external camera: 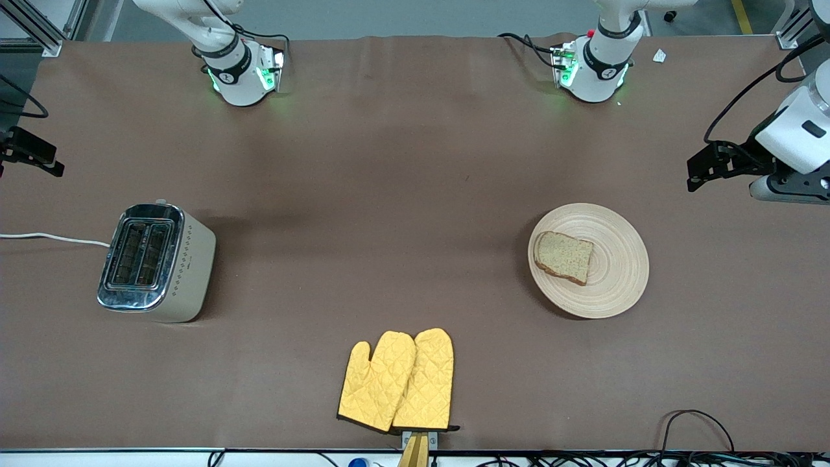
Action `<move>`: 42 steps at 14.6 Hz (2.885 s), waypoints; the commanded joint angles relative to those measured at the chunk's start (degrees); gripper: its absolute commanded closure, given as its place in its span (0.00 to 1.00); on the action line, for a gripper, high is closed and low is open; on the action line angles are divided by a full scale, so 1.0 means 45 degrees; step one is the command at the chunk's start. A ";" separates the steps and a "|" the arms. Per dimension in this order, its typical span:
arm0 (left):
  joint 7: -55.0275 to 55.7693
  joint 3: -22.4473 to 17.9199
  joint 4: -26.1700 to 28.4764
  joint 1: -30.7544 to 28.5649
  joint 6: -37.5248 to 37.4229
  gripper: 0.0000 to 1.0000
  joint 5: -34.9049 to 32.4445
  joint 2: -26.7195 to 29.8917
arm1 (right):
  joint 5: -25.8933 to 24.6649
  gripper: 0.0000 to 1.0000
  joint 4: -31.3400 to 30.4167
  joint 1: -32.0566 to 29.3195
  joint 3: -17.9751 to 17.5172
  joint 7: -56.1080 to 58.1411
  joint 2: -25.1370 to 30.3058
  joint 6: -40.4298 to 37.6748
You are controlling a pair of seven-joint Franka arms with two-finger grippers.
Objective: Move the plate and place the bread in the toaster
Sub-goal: 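Move the left gripper down toward the wooden plate rim, then grip the wooden plate rim with the left gripper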
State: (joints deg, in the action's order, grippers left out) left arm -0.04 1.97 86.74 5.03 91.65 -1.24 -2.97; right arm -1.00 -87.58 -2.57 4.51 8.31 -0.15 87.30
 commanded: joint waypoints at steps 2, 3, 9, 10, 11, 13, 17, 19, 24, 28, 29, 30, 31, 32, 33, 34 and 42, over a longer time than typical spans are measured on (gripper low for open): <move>-0.0011 -0.0027 -0.0214 0.0035 -0.0113 0.00 0.0002 -0.0023 | -0.0071 0.00 0.0049 -0.0035 -0.0046 0.0087 0.0013 -0.0122; 0.0143 -0.0027 -0.0233 0.0035 -0.0113 0.00 0.0060 -0.0043 | -0.0071 0.00 0.0049 -0.0074 -0.0046 0.0106 0.0013 -0.0122; -0.0926 -0.0027 -0.0097 -0.1055 -0.0132 0.00 0.0817 -0.0491 | -0.0071 0.00 0.0010 -0.0074 -0.0046 0.0106 0.0013 -0.0122; -0.1142 -0.0027 -0.0077 -0.1871 -0.0132 0.00 0.1750 -0.0898 | -0.0071 0.00 0.0010 -0.0074 -0.0046 0.0087 0.0013 -0.0141; -0.1492 -0.0027 -0.0038 -0.2594 -0.0152 0.00 0.2572 -0.1347 | -0.0071 0.00 -0.0009 -0.0074 -0.0046 0.0087 0.0013 -0.0160; -0.3381 -0.0027 -0.0038 -0.3769 -0.0152 0.00 0.3825 -0.2537 | -0.0071 0.00 -0.0009 -0.0074 -0.0046 0.0087 0.0013 -0.0122; -0.5438 -0.0027 -0.0155 -0.5080 -0.0055 0.00 0.6714 -0.5991 | -0.0071 0.00 -0.0029 -0.0015 -0.0046 0.0087 0.0013 -0.0180; -0.6179 -0.0007 -0.0214 -0.5083 0.0275 0.00 0.7479 -0.7244 | -0.0071 0.00 -0.0029 -0.0016 -0.0046 0.0087 0.0013 -0.0161; -0.7821 0.0012 -0.0194 -0.5082 0.1409 0.00 0.8205 -0.8908 | -0.0071 0.00 -0.0029 0.0004 -0.0046 0.0087 0.0013 -0.0161; -0.8799 0.0032 -0.0194 -0.5082 0.1820 0.00 0.8244 -0.9553 | -0.0071 0.00 -0.0010 0.0004 -0.0065 0.0087 0.0013 -0.0141; -0.8878 0.0070 -0.0194 -0.5063 0.1821 0.00 0.8360 -0.9632 | -0.0071 0.00 -0.0009 -0.0015 -0.0065 0.0087 0.0013 -0.0160; -0.9014 0.0071 -0.0194 -0.4966 0.1821 0.00 0.8419 -0.9710 | -0.0071 0.00 -0.0029 -0.0035 -0.0046 0.0106 0.0013 -0.0180; -0.9228 0.0071 -0.0194 -0.4926 0.1821 0.00 0.8420 -0.9827 | -0.0071 0.00 -0.0010 -0.0035 -0.0046 0.0106 0.0013 -0.0200; -0.9462 0.0071 -0.0194 -0.4907 0.1821 0.02 0.8420 -0.9944 | -0.0071 0.00 0.0010 -0.0054 -0.0065 0.0106 0.0013 -0.0180; -0.9774 0.0090 -0.0214 -0.4887 0.1821 0.05 0.8400 -1.0042 | -0.0052 0.00 0.0010 -0.0035 -0.0065 0.0106 0.0013 -0.0200; -1.0396 0.0090 -0.0195 -0.4867 0.1821 0.10 0.8381 -1.0101 | -0.0052 0.00 0.0010 -0.0016 -0.0065 0.0106 0.0013 -0.0219; -1.2872 0.0090 -0.0194 -0.4926 0.1801 0.99 0.8380 -1.0199 | -0.0052 0.00 0.0010 -0.0093 -0.0026 0.0458 0.0013 -0.0200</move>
State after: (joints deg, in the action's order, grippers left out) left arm -52.66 2.52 86.96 -17.39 99.88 35.66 -48.21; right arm -1.00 -87.65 -2.57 4.51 9.45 -0.33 86.82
